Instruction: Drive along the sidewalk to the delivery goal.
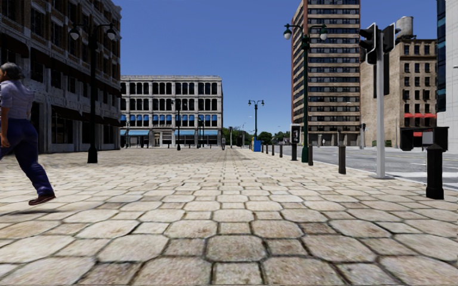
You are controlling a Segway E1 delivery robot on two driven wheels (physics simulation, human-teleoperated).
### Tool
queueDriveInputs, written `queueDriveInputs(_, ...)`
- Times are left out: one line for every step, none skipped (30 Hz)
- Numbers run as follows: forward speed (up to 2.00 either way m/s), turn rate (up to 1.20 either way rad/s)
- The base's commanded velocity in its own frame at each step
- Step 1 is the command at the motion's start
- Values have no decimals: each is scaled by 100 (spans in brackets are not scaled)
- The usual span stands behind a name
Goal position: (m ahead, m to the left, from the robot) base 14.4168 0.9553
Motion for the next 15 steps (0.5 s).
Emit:
queueDriveInputs(200,0)
queueDriveInputs(200,0)
queueDriveInputs(200,0)
queueDriveInputs(200,0)
queueDriveInputs(200,0)
queueDriveInputs(200,0)
queueDriveInputs(200,0)
queueDriveInputs(200,0)
queueDriveInputs(200,0)
queueDriveInputs(200,0)
queueDriveInputs(200,0)
queueDriveInputs(200,0)
queueDriveInputs(200,0)
queueDriveInputs(200,0)
queueDriveInputs(200,0)
